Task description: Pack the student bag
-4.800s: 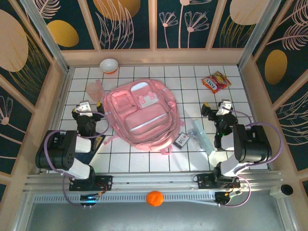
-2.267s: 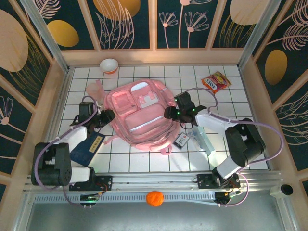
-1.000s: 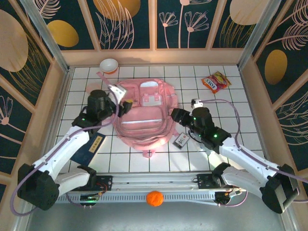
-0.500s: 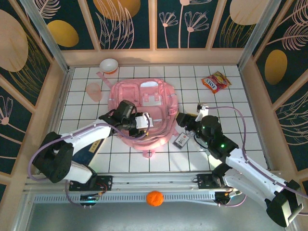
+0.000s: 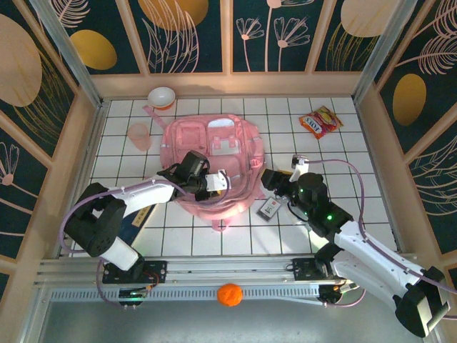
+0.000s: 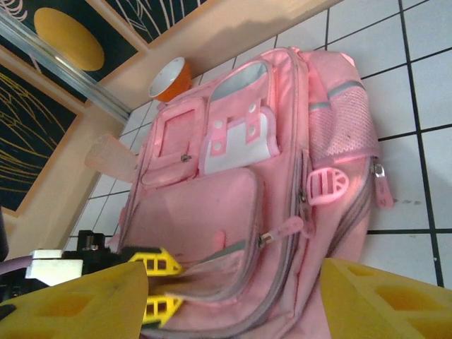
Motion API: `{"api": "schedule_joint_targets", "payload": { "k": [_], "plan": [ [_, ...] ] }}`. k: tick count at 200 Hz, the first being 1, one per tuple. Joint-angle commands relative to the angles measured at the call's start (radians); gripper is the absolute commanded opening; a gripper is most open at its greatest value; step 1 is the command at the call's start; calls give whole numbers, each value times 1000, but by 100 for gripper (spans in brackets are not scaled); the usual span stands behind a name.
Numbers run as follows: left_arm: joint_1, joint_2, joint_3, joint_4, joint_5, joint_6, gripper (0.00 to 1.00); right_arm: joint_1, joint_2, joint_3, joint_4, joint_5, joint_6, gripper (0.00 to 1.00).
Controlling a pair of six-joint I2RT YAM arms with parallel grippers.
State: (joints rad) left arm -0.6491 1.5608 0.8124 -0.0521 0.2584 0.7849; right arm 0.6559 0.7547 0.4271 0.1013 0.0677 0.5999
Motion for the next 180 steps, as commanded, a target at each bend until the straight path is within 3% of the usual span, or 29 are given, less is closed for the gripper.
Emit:
{"api": "schedule_joint_targets", "payload": {
  "k": [1, 42, 72, 98, 135, 180],
  "plan": [
    [11, -103, 12, 49, 20, -4, 0, -7, -11, 18, -66, 58, -58, 66],
    [133, -269, 40, 19, 270, -66, 0, -92, 29, 51, -141, 15, -307, 66],
    [229, -335, 89, -7, 379, -70, 0, -283, 118, 46, -21, -355, -557, 67],
    [297, -348, 146, -13, 476, -82, 0, -427, 251, 95, 17, -605, -797, 67],
    [347, -330, 207, 11, 556, -96, 0, -458, 486, 251, -129, -669, -1160, 66],
    [357, -306, 240, 29, 606, -113, 0, -464, 764, 423, -143, -791, -1284, 65]
  ]
}}
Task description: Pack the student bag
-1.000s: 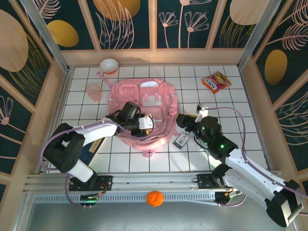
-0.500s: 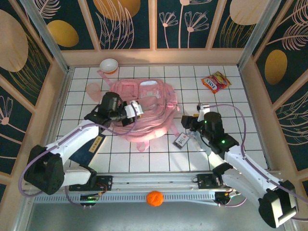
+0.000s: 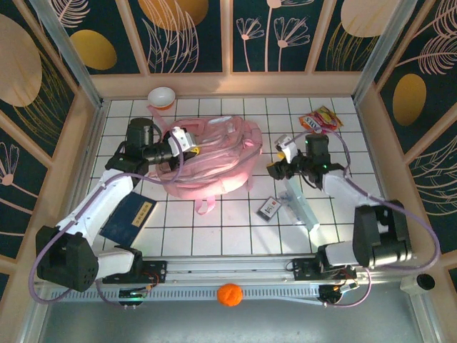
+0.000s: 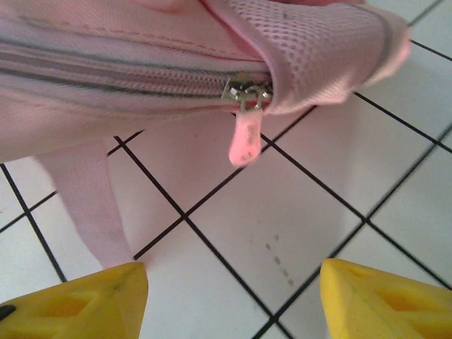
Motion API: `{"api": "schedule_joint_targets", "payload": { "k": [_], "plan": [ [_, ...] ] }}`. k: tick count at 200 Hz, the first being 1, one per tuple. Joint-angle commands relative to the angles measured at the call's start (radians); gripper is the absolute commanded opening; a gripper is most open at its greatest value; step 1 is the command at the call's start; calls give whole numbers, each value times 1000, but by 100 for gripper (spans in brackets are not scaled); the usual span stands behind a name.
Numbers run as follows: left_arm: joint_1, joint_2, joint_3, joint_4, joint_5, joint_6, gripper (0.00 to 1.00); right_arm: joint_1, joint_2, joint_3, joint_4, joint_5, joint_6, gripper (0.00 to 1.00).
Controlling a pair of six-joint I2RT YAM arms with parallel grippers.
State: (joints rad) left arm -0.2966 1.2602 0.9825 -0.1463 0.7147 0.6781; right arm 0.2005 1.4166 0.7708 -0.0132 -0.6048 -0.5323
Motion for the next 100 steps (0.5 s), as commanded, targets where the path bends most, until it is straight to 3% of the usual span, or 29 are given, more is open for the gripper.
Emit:
{"api": "schedule_joint_targets", "payload": {
  "k": [1, 46, 78, 100],
  "plan": [
    [4, -6, 70, 123, 151, -7, 0, -9, 104, 82, -28, -120, -153, 65],
    [5, -27, 44, 123, 128, 11, 0, -18, 247, 193, -25, -229, -206, 65],
    [4, -24, 31, 136, 88, 17, 0, -21, 242, 218, -120, -309, -302, 58],
    [4, -16, 22, 154, 56, 10, 0, -42, 220, 208, -162, -361, -322, 47]
  ]
}}
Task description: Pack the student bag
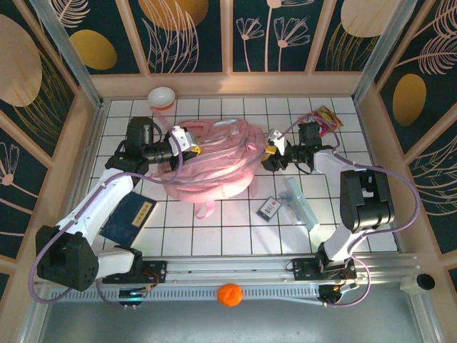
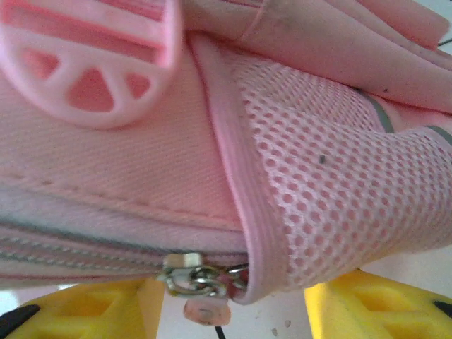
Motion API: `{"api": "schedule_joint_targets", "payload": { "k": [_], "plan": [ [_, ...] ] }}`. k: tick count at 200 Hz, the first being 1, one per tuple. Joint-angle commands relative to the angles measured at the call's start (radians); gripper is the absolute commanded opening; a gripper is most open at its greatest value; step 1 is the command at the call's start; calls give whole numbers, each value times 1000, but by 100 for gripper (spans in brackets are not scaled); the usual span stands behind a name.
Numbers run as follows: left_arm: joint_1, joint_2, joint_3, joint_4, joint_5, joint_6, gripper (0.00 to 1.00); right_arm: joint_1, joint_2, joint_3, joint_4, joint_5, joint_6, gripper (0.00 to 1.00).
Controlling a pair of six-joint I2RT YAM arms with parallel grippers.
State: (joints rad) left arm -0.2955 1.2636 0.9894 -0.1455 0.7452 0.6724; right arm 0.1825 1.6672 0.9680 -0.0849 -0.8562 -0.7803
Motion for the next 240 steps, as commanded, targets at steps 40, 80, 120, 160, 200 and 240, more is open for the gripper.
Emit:
{"api": "schedule_joint_targets", "payload": {
  "k": [40, 80, 120, 160, 200, 240],
  "plan": [
    [2, -13, 11, 180, -2, -4, 0, -58, -32, 21, -107, -168, -41, 12],
    [3, -9, 9, 192, -20, -22, 0, -71, -49, 26, -89, -217, 2, 0],
    [3, -16, 7, 199, 13, -32, 0, -77, -22, 23, -46, -183, 59, 19],
    [4, -20, 4, 222, 53, -56, 0, -74, 33, 42, -5, -179, 118, 46],
    [3, -15, 5, 239, 63, -69, 0, -45, 51, 44, 25, -203, 123, 48],
    [2, -12, 3, 244, 90, -81, 0, -44, 57, 29, 82, -214, 154, 47]
  ]
}}
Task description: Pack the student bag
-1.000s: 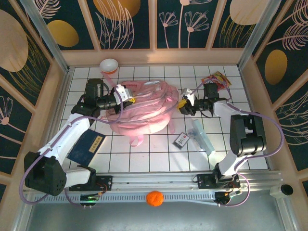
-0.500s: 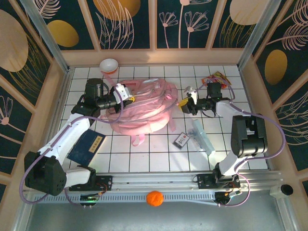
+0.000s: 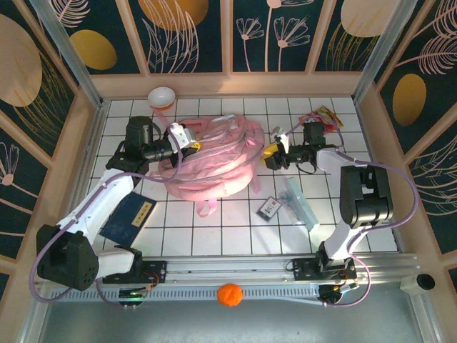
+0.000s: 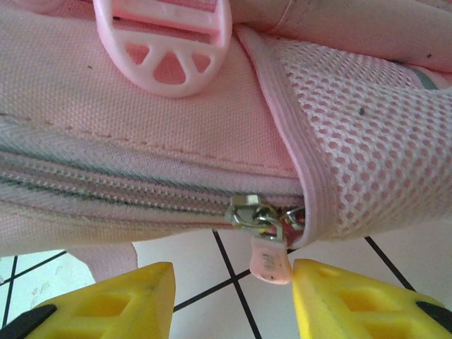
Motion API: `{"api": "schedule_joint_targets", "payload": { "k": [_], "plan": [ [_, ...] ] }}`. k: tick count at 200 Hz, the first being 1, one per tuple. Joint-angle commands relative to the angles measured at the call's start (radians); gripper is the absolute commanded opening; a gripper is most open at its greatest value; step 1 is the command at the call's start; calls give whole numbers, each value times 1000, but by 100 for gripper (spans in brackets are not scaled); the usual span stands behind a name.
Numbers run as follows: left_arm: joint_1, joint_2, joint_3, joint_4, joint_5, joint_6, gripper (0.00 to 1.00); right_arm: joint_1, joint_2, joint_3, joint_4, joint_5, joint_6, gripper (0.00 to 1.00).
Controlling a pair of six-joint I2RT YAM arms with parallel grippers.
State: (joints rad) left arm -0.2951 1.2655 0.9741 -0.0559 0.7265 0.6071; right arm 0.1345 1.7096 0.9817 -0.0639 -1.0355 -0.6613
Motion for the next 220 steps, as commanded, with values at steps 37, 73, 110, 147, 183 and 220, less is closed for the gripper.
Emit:
{"api": "schedule_joint_targets", "payload": {
  "k": [37, 73, 110, 147, 183, 220],
  "plan": [
    [3, -12, 12, 164, 121, -30, 0, 5, 24, 19, 111, -66, 76, 38],
    [2, -16, 4, 177, 55, -38, 0, -7, 13, 15, 74, -68, 62, 14],
    [2, -19, 5, 189, -30, -50, 0, -8, -31, -10, 62, -88, 76, 0],
    [2, -26, -30, 218, -145, -82, 0, -6, -69, -25, 62, -82, 136, 0],
    [-30, -28, -39, 223, -315, -91, 0, 26, -121, -21, 17, -42, 182, 0],
    [-91, -9, -46, 241, -511, -97, 0, 67, -154, 27, -152, 29, 183, 0]
  ]
}}
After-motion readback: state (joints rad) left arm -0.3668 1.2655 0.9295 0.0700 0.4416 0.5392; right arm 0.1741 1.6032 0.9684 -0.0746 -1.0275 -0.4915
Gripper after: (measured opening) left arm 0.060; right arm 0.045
